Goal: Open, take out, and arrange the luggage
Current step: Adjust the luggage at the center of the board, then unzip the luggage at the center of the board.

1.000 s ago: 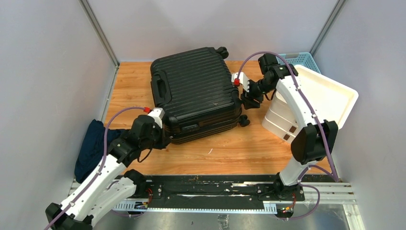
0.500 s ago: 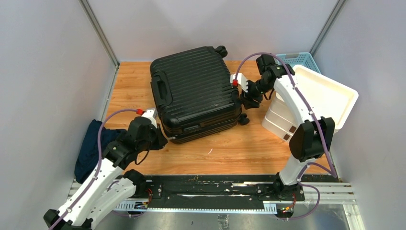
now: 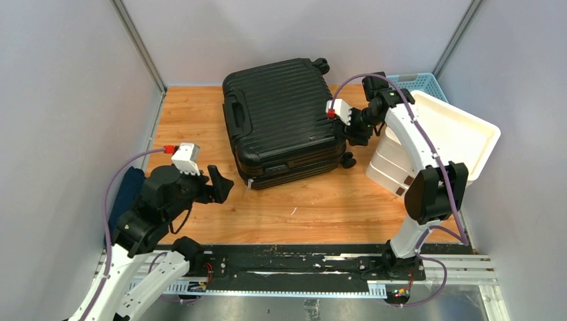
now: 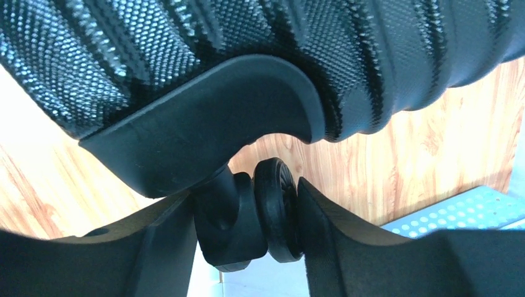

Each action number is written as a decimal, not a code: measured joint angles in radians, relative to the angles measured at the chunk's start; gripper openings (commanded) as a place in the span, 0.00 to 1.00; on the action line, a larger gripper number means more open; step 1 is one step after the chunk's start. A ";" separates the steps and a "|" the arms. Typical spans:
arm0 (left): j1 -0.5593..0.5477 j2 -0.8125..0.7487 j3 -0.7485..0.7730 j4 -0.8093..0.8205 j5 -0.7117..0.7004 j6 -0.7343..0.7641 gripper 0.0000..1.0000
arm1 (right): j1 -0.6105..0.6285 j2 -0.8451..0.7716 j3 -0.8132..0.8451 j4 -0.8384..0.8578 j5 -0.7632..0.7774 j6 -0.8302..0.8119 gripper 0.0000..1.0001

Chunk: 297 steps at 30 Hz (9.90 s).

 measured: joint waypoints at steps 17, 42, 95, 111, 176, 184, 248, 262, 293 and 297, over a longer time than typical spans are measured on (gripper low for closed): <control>0.209 0.262 -0.008 0.519 0.281 0.015 0.85 | 0.039 -0.233 0.047 0.068 -0.106 0.137 0.82; 0.324 0.963 0.424 0.473 0.061 -0.189 0.55 | 0.048 -0.582 -0.585 0.567 -0.708 0.567 0.89; -0.009 0.659 0.102 0.558 -0.327 -0.444 0.99 | 0.150 -0.356 -0.619 0.692 -0.108 0.852 0.67; -0.036 0.066 -0.467 0.953 0.413 -0.254 0.95 | 0.145 -0.399 -0.609 0.588 -0.575 0.586 0.71; -0.273 0.922 -0.791 2.128 0.200 -0.397 0.00 | 0.142 -0.426 -0.587 0.497 -0.668 0.521 0.71; -0.267 0.813 -0.791 2.005 0.203 -0.360 0.00 | 0.142 -0.426 -0.587 0.489 -0.671 0.513 0.71; -0.261 0.459 -0.858 1.827 0.107 -0.248 0.00 | 0.701 0.438 0.597 0.391 0.276 0.975 0.00; -0.261 0.029 -0.857 1.390 0.040 -0.322 0.01 | 0.669 0.384 0.506 0.352 0.195 0.926 0.42; -0.260 -0.428 -0.761 0.551 -0.110 -0.261 0.97 | 0.673 0.604 0.788 0.330 0.190 0.993 0.09; -0.260 -0.401 -0.825 0.711 -0.013 -0.283 0.96 | 0.672 0.550 0.766 0.355 0.188 0.982 0.01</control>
